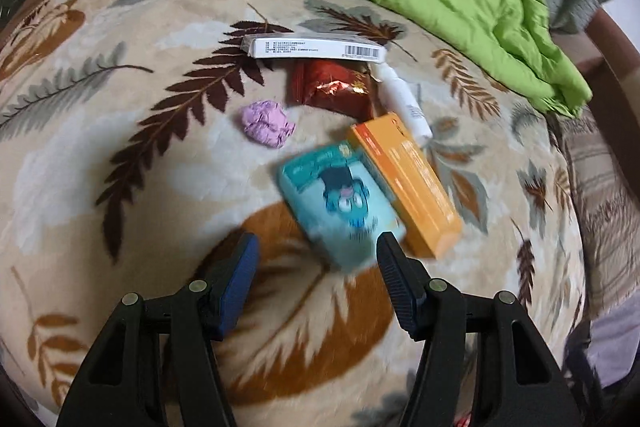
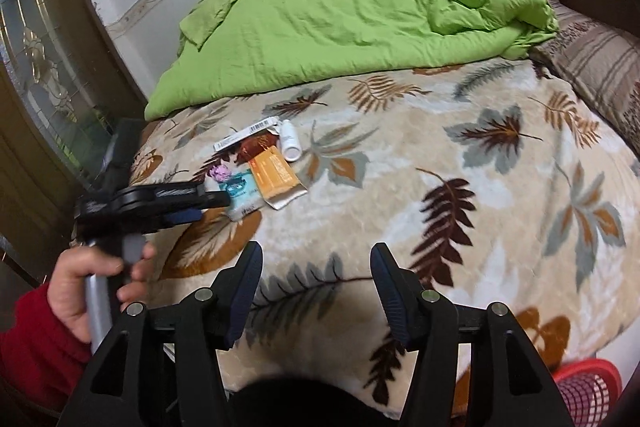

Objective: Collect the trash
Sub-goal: 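Close the left tool on the teal snack packet, then close the right tool on the orange medicine box while the left tool holds the packet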

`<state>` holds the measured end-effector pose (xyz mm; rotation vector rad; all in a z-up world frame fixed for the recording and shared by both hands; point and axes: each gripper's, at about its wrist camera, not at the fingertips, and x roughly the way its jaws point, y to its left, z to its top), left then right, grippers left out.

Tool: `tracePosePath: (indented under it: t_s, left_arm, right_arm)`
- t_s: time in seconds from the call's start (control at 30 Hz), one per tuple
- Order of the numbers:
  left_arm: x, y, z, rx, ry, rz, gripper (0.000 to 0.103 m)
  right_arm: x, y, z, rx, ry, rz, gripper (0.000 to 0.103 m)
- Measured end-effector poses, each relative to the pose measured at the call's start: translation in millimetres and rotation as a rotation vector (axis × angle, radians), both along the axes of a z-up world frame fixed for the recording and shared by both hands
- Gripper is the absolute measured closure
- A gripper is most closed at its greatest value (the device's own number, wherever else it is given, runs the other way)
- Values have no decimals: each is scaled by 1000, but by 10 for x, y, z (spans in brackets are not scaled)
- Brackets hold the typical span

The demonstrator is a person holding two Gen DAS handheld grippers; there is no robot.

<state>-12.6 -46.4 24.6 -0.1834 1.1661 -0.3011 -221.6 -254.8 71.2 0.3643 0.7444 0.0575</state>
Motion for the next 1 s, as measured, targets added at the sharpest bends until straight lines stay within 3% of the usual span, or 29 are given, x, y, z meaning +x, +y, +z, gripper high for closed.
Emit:
tracePosePath:
  t_s: [0.3,0.47,0.5,0.63,0.87,1.0]
  left_arm:
    - [322,-299,-157,95,-36,-26,42]
    - [279,-366,-177,151,-113,-94,41]
    - [247,-342,-172,155,-125,-112,46]
    - [158,-136,-129,118,-131,-143,63]
    - [-74,352,-55,70,-122,-147,64]
    - [-102,427,-73,46,-120,-140,64]
  right_arm:
    - [219,-85,-107,7,32,-10,42]
    - [398,-70,-105,0,32,3,42]
    - [448,-58,-101,-9,30,10,42]
    - [659,-11,-131,-20,39,54,42]
    - [1225,169,-263,-65,69,212,37]
    - [1578,295,-423,-102,96,285,37]
